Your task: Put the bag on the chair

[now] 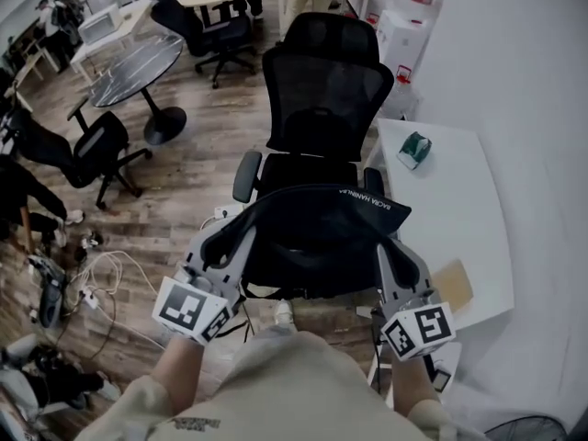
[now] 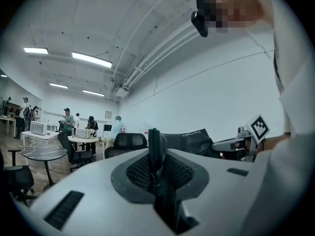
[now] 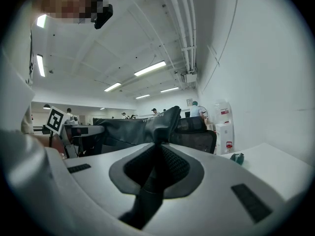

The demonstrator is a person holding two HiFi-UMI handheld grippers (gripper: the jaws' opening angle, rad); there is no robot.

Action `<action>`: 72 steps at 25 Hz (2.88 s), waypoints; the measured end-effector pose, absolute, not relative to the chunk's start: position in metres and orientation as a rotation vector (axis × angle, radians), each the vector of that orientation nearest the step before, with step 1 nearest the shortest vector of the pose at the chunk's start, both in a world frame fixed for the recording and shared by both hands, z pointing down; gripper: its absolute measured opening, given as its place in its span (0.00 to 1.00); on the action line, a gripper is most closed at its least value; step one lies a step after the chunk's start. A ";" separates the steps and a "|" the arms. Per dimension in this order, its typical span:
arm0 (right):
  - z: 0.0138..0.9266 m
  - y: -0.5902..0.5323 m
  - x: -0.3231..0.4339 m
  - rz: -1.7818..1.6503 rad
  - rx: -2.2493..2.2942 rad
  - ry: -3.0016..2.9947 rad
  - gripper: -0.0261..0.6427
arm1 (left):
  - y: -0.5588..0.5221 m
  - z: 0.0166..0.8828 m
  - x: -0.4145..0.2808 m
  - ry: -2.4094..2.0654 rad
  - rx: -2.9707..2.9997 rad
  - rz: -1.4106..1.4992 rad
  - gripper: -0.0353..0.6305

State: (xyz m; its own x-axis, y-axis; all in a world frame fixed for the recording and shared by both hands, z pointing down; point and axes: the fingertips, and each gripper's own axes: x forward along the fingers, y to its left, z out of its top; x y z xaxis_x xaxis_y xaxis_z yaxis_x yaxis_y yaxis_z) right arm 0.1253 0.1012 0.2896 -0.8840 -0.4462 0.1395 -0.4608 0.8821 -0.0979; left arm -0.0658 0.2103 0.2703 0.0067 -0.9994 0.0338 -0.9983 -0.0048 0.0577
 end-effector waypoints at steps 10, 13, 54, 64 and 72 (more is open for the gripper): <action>0.267 0.010 0.064 0.145 0.748 -2.976 0.12 | 0.118 0.251 -0.128 -2.205 2.205 -0.070 0.15; 0.268 -0.015 0.056 0.148 0.731 -2.992 0.12 | 0.095 0.250 -0.136 -2.209 2.213 -0.070 0.15; 0.377 -0.380 -0.078 0.351 0.606 -3.015 0.12 | -0.255 0.330 -0.249 -2.255 2.147 0.162 0.15; 0.444 -0.412 -0.100 0.429 0.695 -2.948 0.12 | -0.296 0.399 -0.279 -2.160 2.223 0.167 0.15; 0.518 -0.424 -0.117 0.479 0.784 -2.854 0.12 | -0.324 0.476 -0.302 -2.053 2.232 0.224 0.15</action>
